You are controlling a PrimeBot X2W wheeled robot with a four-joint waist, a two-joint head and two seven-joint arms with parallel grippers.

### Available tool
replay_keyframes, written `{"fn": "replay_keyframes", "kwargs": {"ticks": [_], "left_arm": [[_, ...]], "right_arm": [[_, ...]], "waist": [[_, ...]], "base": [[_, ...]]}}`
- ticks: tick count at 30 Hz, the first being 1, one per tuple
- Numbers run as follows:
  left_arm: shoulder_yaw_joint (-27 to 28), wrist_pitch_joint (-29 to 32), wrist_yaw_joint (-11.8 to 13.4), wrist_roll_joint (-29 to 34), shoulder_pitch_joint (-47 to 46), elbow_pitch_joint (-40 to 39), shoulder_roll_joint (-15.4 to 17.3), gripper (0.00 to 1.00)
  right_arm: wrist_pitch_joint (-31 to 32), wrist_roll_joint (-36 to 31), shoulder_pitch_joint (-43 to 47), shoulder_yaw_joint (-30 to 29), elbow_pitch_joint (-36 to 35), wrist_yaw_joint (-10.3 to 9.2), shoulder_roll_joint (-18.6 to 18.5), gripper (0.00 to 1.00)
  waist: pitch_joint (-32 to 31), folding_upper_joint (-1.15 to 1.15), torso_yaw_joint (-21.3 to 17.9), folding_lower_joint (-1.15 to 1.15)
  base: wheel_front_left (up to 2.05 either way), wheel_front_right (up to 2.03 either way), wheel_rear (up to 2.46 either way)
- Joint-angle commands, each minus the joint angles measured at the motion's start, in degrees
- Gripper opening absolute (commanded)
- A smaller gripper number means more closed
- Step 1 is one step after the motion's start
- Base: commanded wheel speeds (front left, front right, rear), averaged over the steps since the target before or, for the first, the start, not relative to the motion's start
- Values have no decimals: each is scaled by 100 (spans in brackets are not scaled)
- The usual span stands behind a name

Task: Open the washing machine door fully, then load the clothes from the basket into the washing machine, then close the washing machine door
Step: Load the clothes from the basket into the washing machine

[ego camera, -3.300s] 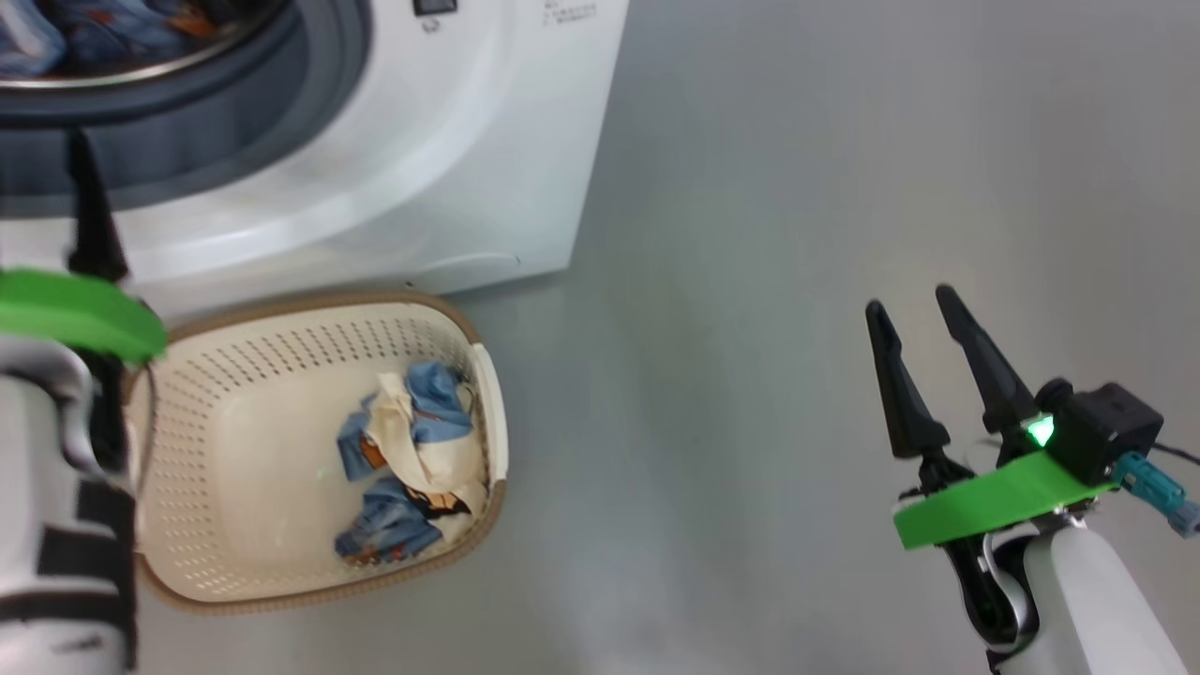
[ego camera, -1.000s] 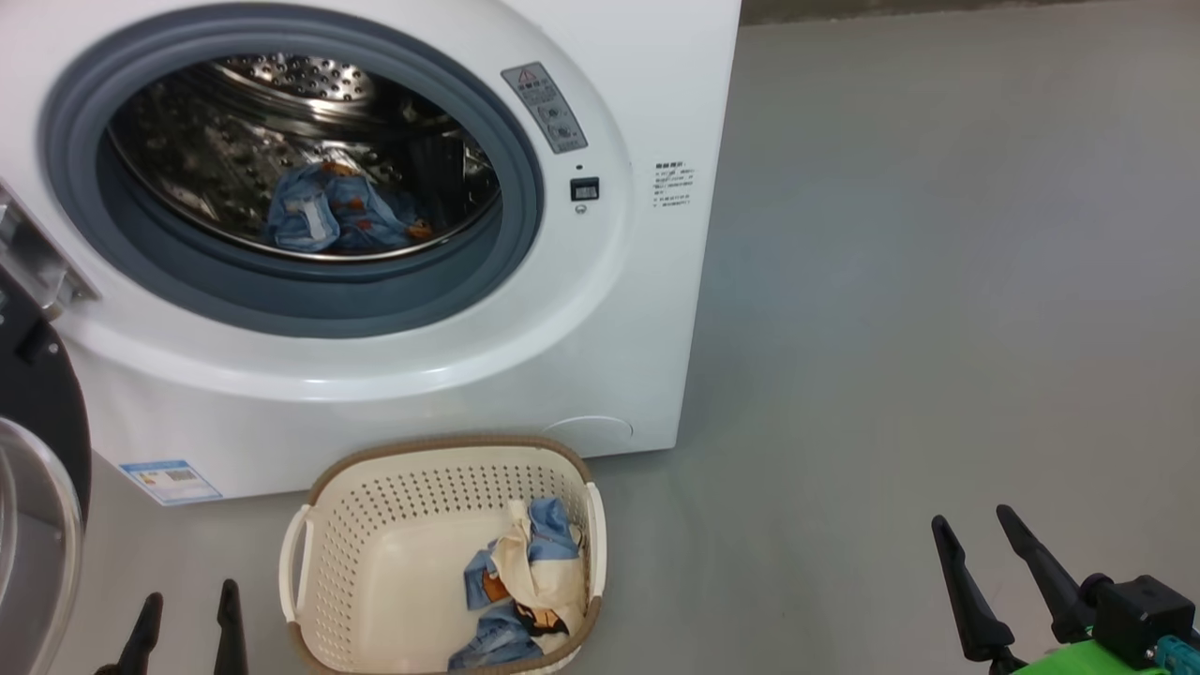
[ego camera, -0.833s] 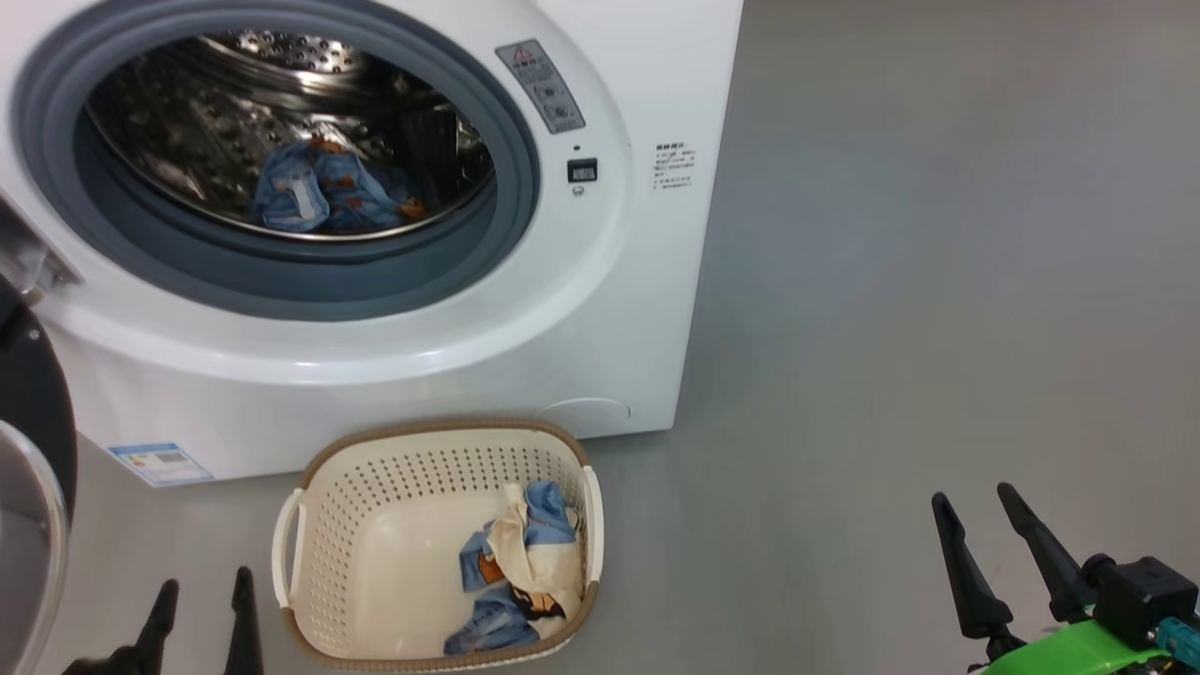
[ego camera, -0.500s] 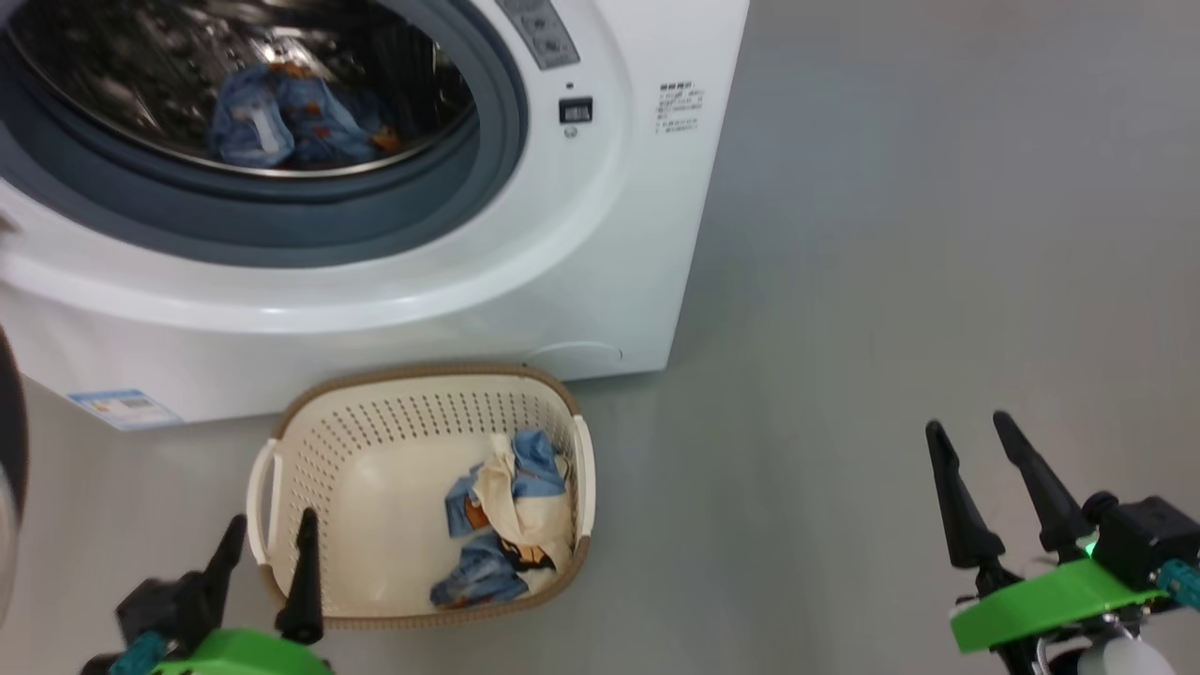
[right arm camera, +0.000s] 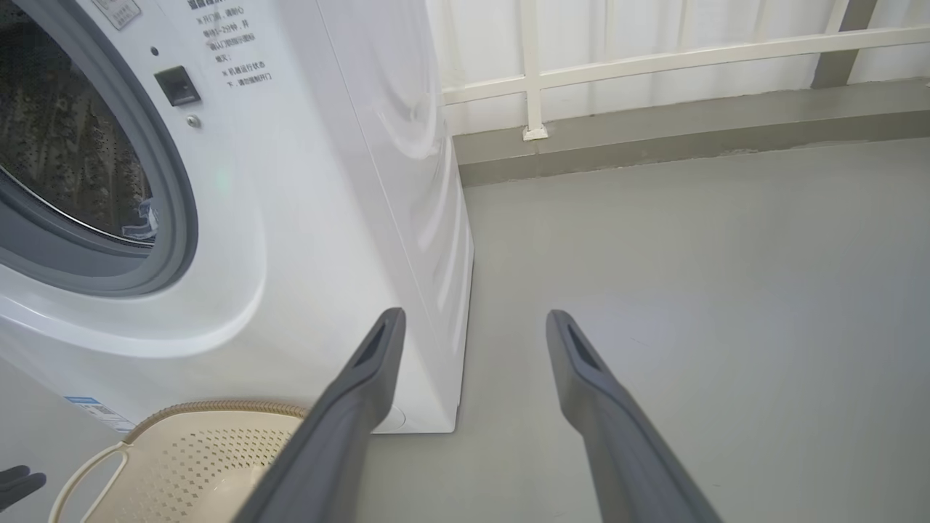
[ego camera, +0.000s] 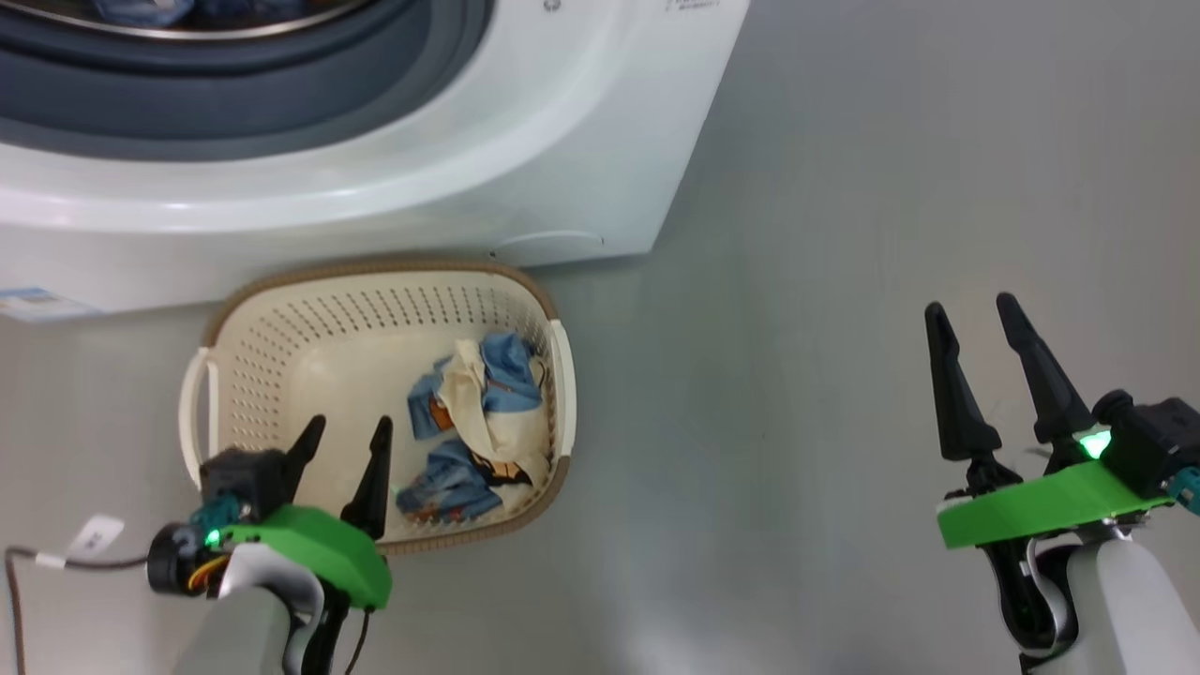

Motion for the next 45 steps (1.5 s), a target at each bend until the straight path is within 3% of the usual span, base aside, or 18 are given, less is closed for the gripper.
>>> {"fn": "replay_keyframes", "kwargs": {"ticks": [1, 9, 16, 29, 45], "left_arm": [[92, -37, -9, -85, -125, 4, 157, 100], [-814, -37, -9, -717, -951, 995, 311, 100], [-1821, -37, -9, -1648, -1412, 1381, 510, 100], [-3930, -2, -9, -3439, -2283, 1319, 1104, 100], [-5458, -22, -9, -4893, -2965, 1150, 1554, 100]], "right_arm": [[-28, 13, -57, 142, -151, 9, -9, 100], [-28, 30, -387, 196, -132, 9, 139, 100], [-28, 48, -510, 341, -115, 9, 265, 100], [-28, 78, -789, 593, -148, 9, 372, 100], [-28, 64, -870, 747, -251, 9, 411, 100]], "waist": [[430, 0, -77, 0], [896, 0, -278, 0], [1166, 0, -489, 0], [1713, 0, -768, 0], [2048, 0, -999, 0]], "base": [[0, 0, 0], [0, 0, 0], [0, 0, 0], [0, 0, 0], [0, 0, 0]]}}
